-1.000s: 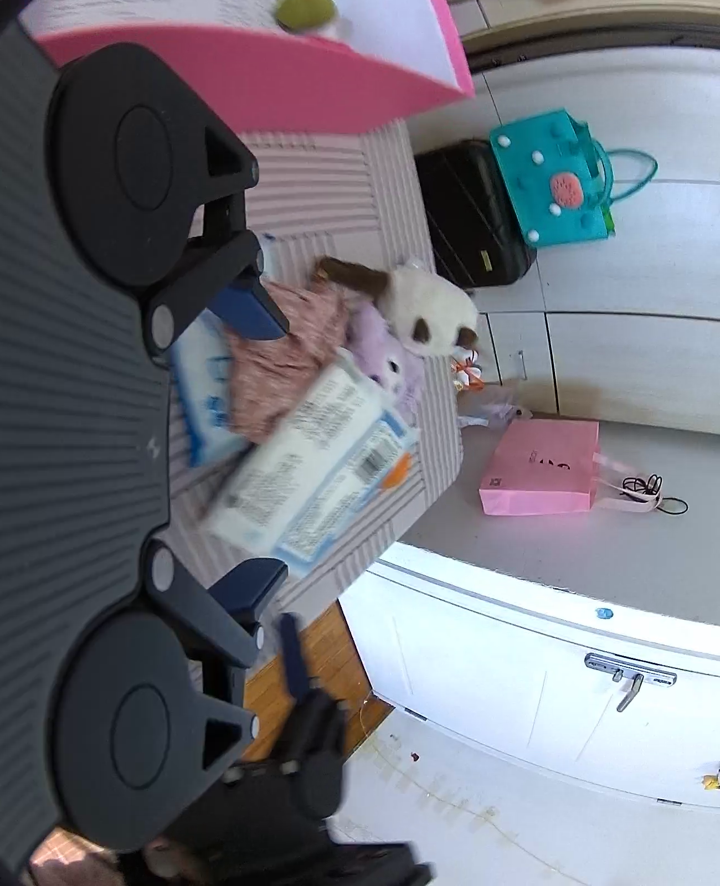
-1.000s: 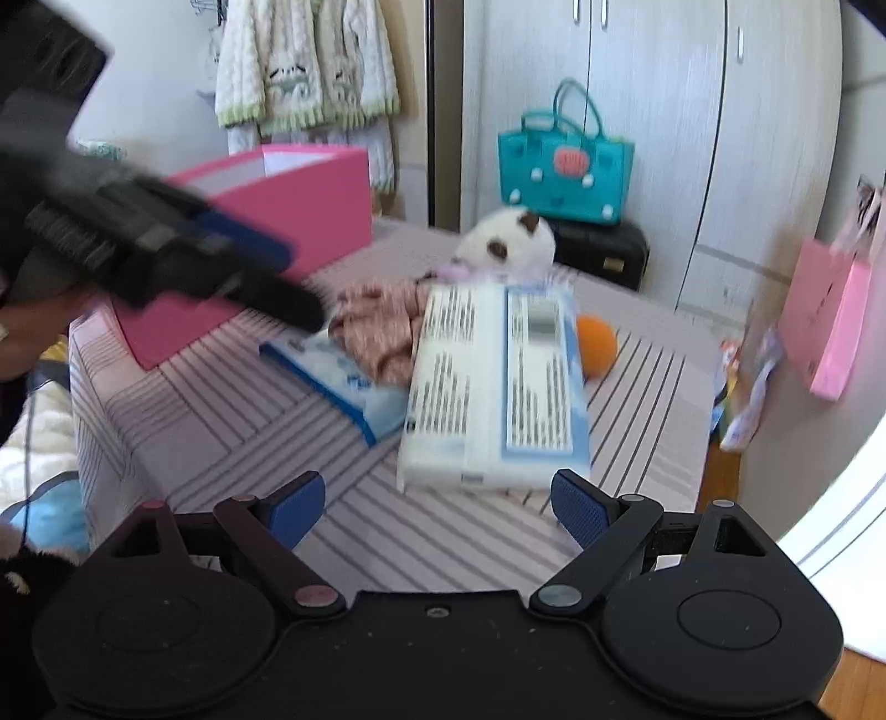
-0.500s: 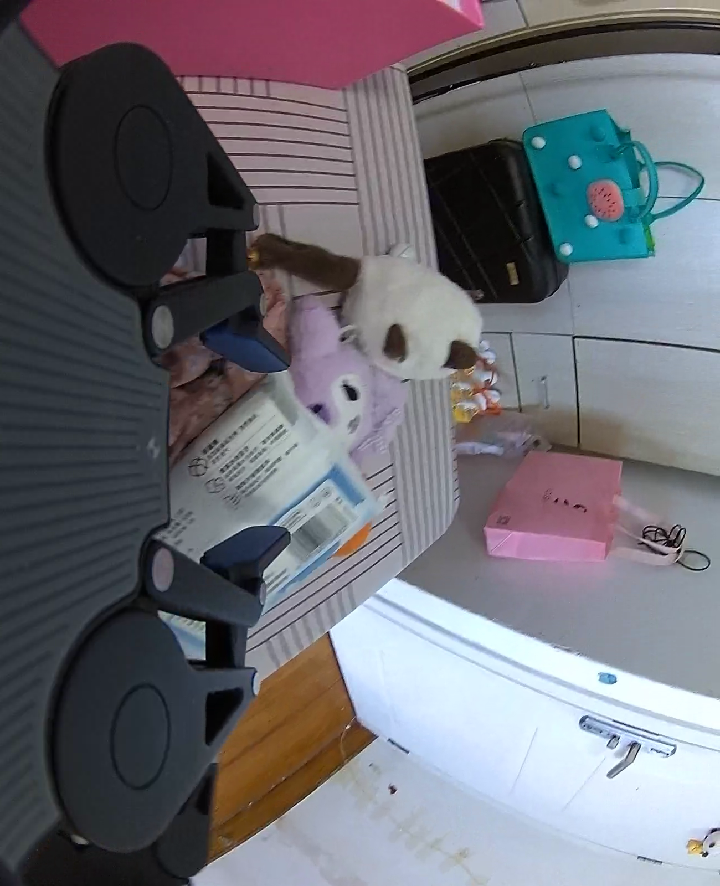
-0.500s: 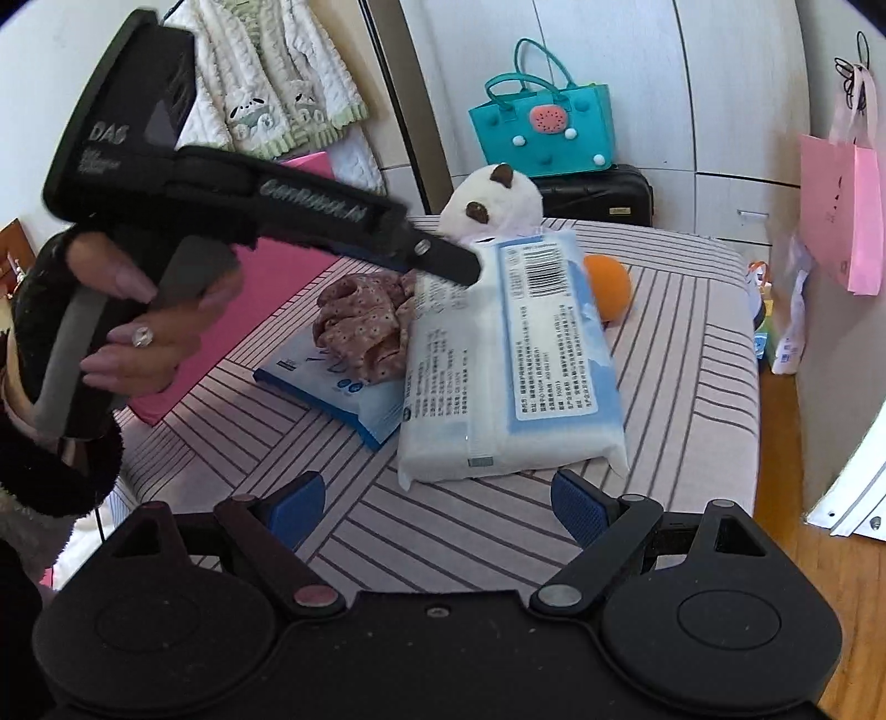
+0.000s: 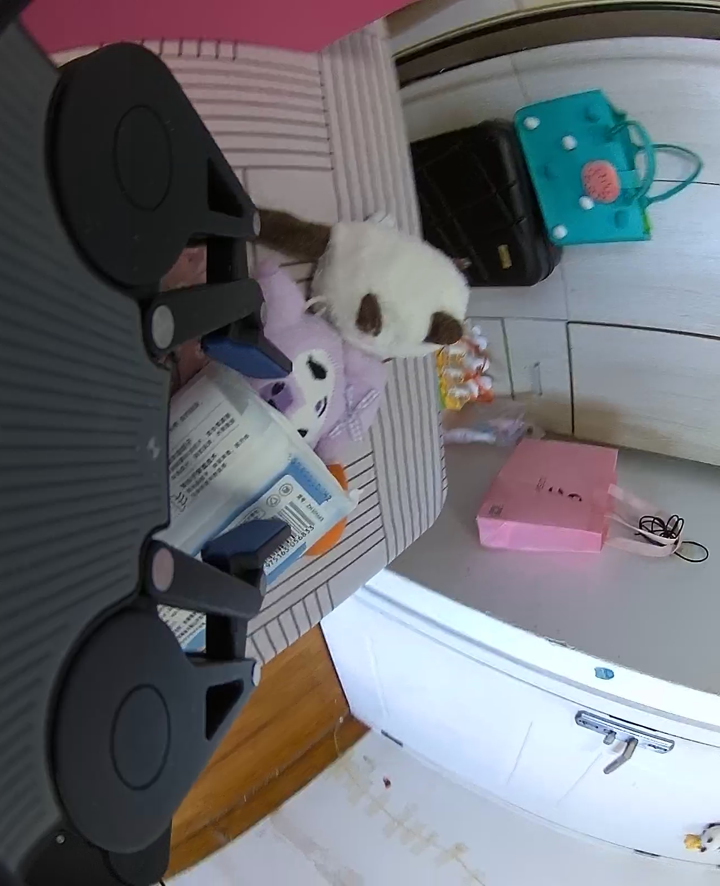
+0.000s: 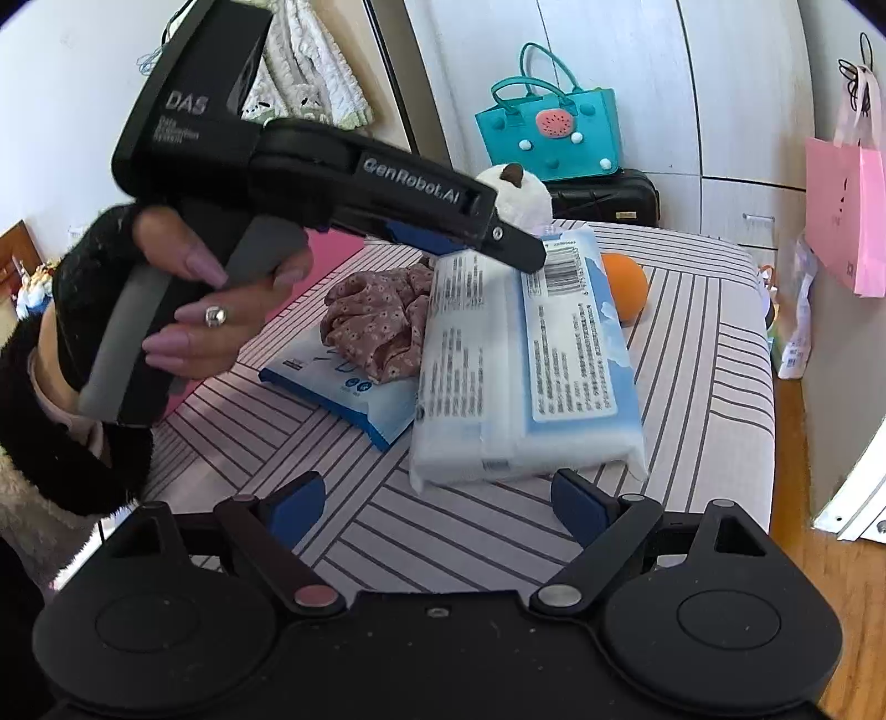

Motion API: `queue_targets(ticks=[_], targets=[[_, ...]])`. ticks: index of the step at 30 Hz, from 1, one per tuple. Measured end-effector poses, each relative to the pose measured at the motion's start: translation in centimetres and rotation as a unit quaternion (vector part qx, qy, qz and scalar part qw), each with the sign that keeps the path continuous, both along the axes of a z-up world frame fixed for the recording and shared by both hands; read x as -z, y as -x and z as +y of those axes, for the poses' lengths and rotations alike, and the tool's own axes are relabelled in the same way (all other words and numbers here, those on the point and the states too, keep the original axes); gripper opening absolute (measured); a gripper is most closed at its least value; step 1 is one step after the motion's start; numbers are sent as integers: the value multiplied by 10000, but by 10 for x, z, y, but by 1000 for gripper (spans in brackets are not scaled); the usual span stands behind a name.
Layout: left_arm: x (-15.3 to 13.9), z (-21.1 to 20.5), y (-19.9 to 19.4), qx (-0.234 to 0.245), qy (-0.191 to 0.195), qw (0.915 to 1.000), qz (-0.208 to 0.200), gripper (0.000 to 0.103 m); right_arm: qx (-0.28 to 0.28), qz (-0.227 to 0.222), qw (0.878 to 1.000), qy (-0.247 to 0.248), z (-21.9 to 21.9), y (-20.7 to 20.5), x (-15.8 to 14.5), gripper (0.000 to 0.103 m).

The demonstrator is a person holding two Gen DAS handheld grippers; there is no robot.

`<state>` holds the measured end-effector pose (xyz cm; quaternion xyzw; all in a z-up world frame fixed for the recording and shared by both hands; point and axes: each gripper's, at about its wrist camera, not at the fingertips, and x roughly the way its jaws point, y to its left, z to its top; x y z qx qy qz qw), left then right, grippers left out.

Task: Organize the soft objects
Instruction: 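Grasp the white wet-wipes pack with the left gripper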

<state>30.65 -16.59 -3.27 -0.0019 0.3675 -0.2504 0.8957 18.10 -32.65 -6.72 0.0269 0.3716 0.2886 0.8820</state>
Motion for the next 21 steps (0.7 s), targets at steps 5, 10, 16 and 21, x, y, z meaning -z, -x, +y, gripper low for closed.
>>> queue_targets(ticks=[5, 10, 16, 21], targets=[[-4, 7, 14, 179, -87, 9997, 152, 24, 51, 58, 9998, -157, -4, -2, -1, 93], [-11, 15, 41, 335, -22, 9989, 337, 24, 141, -22, 9997, -197, -11, 1, -6, 93], [-8, 18, 55, 422, -9, 9967, 697, 24, 474, -27, 9989, -50, -22, -2, -7, 93], [-2, 17, 42, 339, -40, 9964, 777, 24, 533, 47, 9985, -68, -27, -6, -4, 93]])
